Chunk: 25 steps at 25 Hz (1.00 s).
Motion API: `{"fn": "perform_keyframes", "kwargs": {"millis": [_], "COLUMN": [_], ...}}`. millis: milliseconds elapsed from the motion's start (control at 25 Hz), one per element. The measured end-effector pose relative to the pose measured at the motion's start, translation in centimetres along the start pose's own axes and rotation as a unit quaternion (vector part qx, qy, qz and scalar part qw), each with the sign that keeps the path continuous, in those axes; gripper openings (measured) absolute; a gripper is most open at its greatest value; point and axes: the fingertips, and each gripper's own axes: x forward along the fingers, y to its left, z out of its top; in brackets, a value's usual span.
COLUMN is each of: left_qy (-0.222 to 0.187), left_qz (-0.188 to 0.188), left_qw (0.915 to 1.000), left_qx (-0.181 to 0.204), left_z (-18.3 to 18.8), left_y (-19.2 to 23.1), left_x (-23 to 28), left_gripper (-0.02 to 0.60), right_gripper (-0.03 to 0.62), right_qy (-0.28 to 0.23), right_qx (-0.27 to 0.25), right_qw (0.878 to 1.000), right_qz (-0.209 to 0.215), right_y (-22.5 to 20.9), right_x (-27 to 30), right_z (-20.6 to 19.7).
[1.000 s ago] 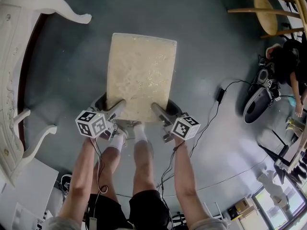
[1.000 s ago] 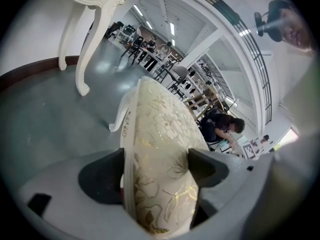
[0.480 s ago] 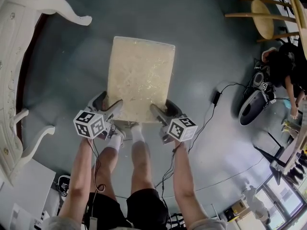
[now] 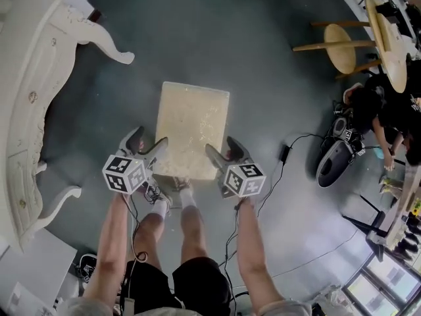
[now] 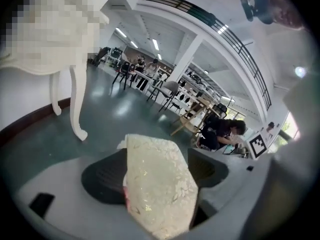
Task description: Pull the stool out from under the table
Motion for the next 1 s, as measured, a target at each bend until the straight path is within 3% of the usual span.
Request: {"fn": "perform_keyframes", "kwargs": {"millis": [280, 560, 760, 1000], "left_qy": [-0.062, -0.106, -0.159, -0.223], "left_qz": [0.019, 0.046, 0.090, 0.160], "left_qw": [0.9974, 0.9906, 0.9773, 0.9558], "left_qx": [0.033, 0.073, 0.107, 0.106], "left_z": [8.5, 15.3, 20.6, 24.6], "left_y": [-2.1, -5.1, -6.0, -5.5], "left_x": [-5.1, -13.1, -20.5, -30.0], "left_gripper": [0.377, 0.368, 0.358, 0.342], "right_gripper": [0.368, 0.368, 0.368, 0.359], "right_qy": [-0.040, -0.067, -0.089, -0.114], "right_qx": [-0.068, -0.124, -0.181, -0.233], "right_qw": [0.997, 0.990, 0.978, 0.959], "right_qz": [0.003, 0.027, 0.054, 0.114], "right_y": [5.8, 15.1, 23.2, 33.1], "right_x": [-1.8, -4.8, -6.5, -8.6], "right_z": [9.3, 16.2, 20.1, 24.1]}}
